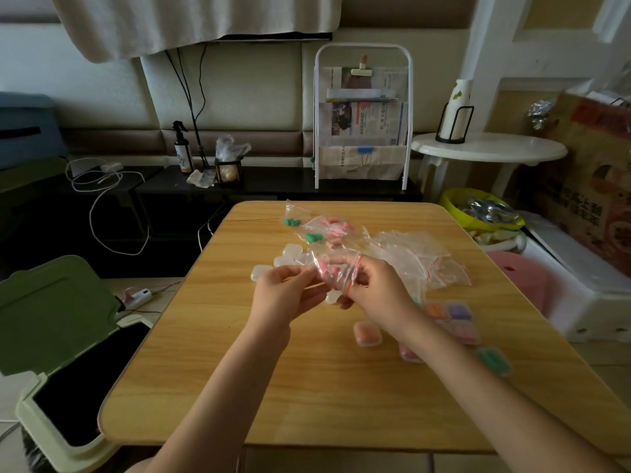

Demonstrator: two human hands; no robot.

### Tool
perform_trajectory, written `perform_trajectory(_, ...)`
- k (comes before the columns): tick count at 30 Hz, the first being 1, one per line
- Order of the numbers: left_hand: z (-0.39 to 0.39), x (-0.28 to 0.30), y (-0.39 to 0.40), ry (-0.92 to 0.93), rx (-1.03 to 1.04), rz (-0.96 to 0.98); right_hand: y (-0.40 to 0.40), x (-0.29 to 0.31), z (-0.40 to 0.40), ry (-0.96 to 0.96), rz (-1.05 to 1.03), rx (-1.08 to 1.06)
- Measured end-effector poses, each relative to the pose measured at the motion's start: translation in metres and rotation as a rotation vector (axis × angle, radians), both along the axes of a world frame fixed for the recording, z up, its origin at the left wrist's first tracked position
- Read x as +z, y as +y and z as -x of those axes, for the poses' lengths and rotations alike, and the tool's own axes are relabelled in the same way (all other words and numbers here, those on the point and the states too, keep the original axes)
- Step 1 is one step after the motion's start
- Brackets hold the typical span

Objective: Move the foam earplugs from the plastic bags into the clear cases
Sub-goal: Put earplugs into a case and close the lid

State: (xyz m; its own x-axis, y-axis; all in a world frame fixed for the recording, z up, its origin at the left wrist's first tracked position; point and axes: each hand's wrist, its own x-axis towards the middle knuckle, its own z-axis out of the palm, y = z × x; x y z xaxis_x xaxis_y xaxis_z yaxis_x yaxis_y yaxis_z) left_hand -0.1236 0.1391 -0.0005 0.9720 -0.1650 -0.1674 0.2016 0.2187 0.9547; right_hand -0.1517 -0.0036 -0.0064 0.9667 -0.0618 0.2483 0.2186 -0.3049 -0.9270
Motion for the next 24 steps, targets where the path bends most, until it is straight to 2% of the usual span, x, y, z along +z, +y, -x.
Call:
perform_trajectory(5, -0.001, 0.0, -0.001, 0.034, -0.001, 0.064, -0.002, -0.004, -0.001, -0.009, 0.085, -0.011)
perform_trajectory(10, -0.003, -0.003, -0.004, 0.094, 0.007, 0.152, -0.003, -0.009, -0.004, -0.005, 0.077, 0.007)
perform_trajectory(14, -0.006, -0.005, -0.006, 0.081, 0.052, 0.116, -0.004, -0.014, -0.009, -0.088, 0.18, -0.12)
perform_trajectory(17, -0.014, -0.006, -0.001, 0.11, 0.172, 0.124, -0.003, -0.009, -0.006, -0.184, 0.157, -0.156)
perform_trajectory(20, -0.023, -0.002, 0.008, 0.213, 0.237, 0.287, -0.009, 0.004, 0.0, -0.222, 0.051, -0.156)
perform_trajectory(24, -0.018, 0.003, 0.007, 0.409, 0.046, 0.565, -0.003, 0.006, 0.004, -0.199, 0.107, -0.074)
